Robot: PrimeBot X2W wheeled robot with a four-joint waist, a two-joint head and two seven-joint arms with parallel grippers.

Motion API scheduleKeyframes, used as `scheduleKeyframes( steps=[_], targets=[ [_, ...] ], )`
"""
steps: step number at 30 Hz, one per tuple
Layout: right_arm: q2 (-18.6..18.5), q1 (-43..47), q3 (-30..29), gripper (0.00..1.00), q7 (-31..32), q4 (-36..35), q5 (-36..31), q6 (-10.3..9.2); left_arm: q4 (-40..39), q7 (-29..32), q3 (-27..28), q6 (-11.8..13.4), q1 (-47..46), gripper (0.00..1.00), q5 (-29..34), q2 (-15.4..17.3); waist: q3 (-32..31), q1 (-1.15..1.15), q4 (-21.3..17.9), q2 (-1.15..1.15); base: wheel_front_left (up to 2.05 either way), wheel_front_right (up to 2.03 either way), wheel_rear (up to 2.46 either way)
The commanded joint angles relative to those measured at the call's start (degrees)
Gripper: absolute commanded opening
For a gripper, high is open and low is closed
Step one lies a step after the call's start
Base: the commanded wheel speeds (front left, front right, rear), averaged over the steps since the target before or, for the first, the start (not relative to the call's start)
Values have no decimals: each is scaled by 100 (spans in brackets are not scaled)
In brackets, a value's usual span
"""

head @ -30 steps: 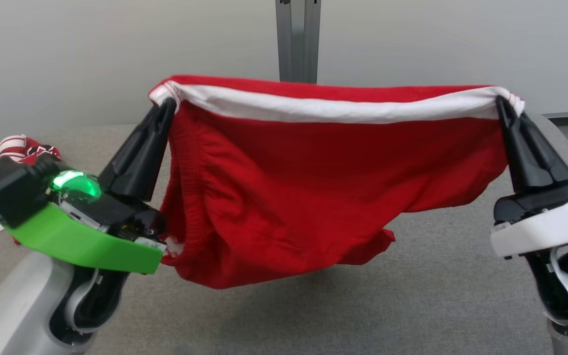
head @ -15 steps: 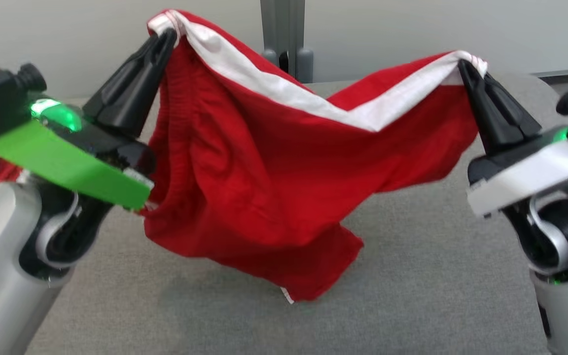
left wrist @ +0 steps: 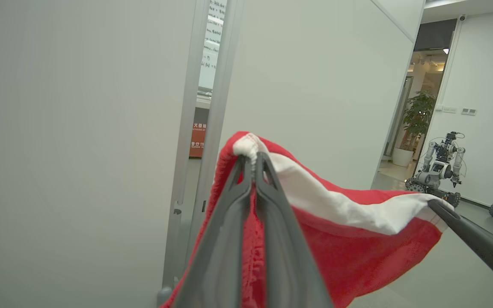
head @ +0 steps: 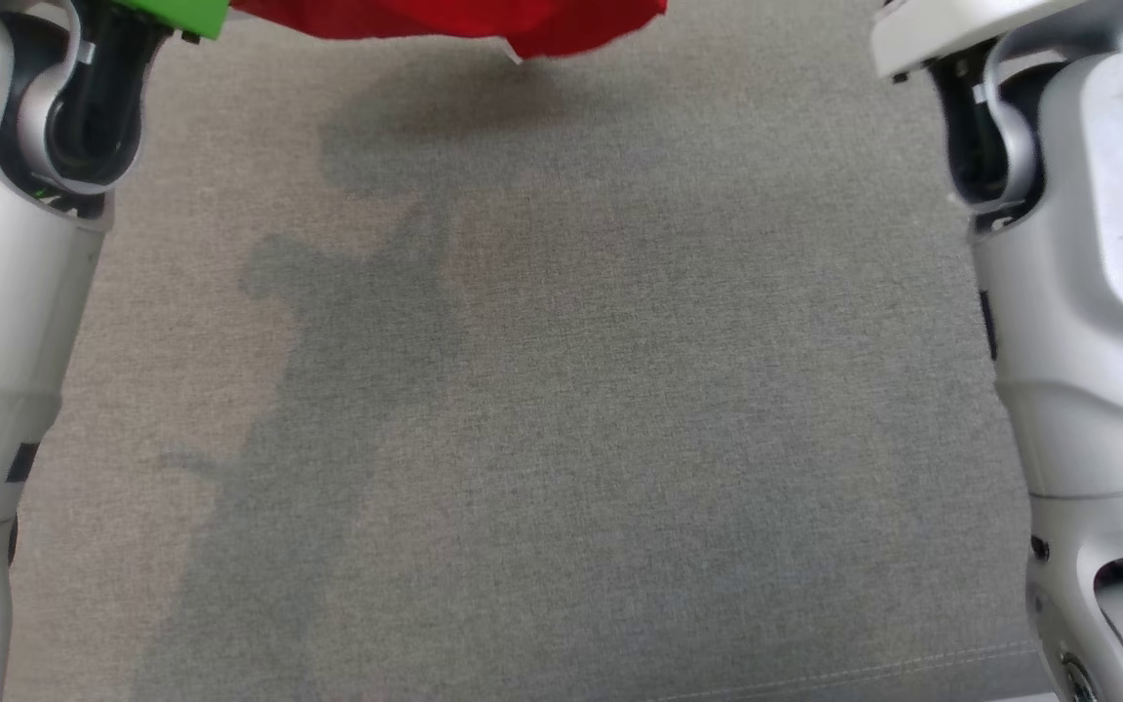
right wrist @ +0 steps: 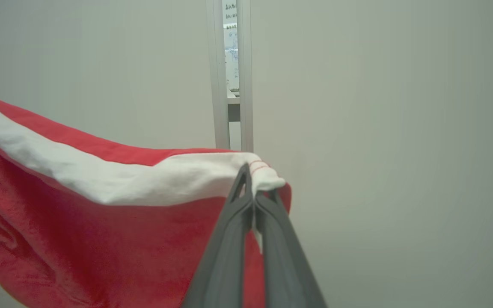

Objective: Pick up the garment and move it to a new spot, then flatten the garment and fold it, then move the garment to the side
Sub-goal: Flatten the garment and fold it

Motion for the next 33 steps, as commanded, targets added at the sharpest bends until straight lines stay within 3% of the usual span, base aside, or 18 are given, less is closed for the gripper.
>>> scheduleKeyframes(
  steps=[1,7,13,16,25,33],
  targets=[
    [48,115,109,0,-149,173,-52,-2,143,-86,-70,-52,137,0,-28,-2,381,0,-219,0,0,0,0],
    [123,778,563,0,-647,801,177,-3,492,-536,-289,-127,974,0,-259,-6,526,0,-219,0,0,0,0],
    [91,1688,807,0,-893,766,424,-3,-114,-771,-374,-127,2323,0,-520,153,324,0,-132,0,0,0,0],
    [46,2173,805,0,-932,558,508,-3,-509,-808,-131,-128,2952,0,-466,152,109,0,-42,0,0,0,0],
    [-75,3957,497,0,-909,-632,363,-3,-1738,-799,459,-104,4991,0,346,-280,-931,0,164,0,0,0,0],
    [79,5659,92,0,-215,-2523,-5,-3,-2783,-791,606,261,6669,0,236,-313,-1608,0,112,0,0,0,0]
  ],
)
